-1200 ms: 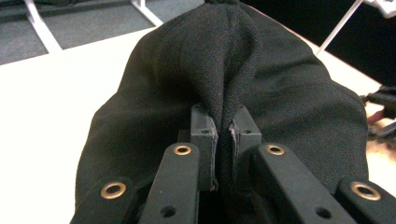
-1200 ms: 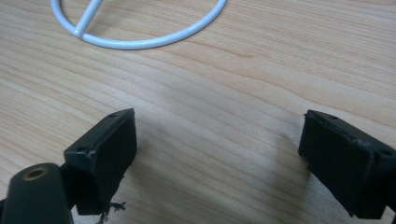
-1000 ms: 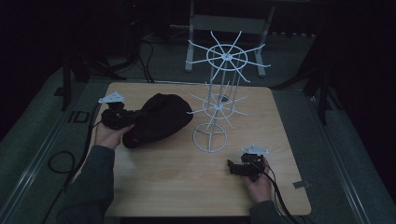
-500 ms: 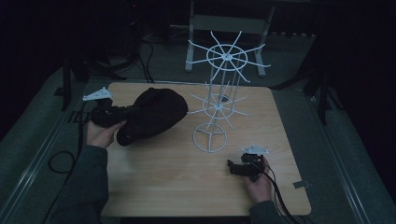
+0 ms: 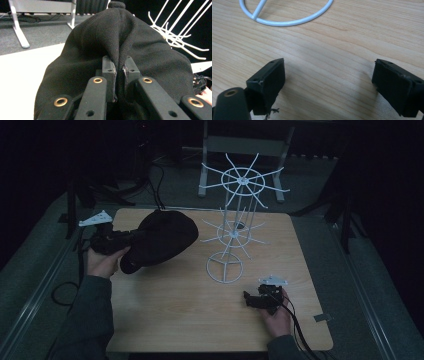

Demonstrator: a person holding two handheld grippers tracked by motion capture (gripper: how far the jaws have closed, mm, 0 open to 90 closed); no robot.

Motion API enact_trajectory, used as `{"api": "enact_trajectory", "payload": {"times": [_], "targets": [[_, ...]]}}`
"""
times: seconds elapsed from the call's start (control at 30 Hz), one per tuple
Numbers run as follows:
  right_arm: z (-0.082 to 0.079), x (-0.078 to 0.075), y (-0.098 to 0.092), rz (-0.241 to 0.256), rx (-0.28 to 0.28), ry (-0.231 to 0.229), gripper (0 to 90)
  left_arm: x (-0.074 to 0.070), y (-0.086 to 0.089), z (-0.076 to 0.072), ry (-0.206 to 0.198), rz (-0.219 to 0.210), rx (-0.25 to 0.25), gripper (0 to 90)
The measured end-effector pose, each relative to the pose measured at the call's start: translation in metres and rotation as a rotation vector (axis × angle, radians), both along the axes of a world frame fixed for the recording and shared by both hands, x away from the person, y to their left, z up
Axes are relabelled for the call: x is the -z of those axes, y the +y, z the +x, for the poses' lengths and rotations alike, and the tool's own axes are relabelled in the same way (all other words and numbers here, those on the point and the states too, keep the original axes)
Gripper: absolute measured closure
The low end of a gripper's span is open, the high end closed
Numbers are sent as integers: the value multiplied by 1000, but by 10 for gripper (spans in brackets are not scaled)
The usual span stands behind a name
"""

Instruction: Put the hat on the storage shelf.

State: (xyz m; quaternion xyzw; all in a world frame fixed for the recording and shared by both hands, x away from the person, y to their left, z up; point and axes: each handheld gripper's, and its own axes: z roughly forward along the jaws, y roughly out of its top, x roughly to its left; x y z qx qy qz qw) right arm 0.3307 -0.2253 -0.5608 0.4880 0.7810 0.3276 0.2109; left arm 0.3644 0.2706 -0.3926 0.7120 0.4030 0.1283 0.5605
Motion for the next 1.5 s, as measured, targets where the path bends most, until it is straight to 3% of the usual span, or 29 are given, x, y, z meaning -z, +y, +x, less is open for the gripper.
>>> {"api": "enact_trajectory", "payload": {"times": [0.33, 0.87, 1.3, 1.5], "targets": [[0, 0, 0, 0, 0, -2, 111, -7, 7, -5, -15, -48, -7, 839], [0, 0, 0, 1, 1, -1, 111, -35, 4, -12, -64, -55, 27, 839], [0, 0, 0, -1, 0, 0, 111, -51, 0, -9, -86, -35, 54, 839], [0, 0, 0, 0, -1, 0, 111, -61, -1, -10, -103, -47, 66, 840]]}}
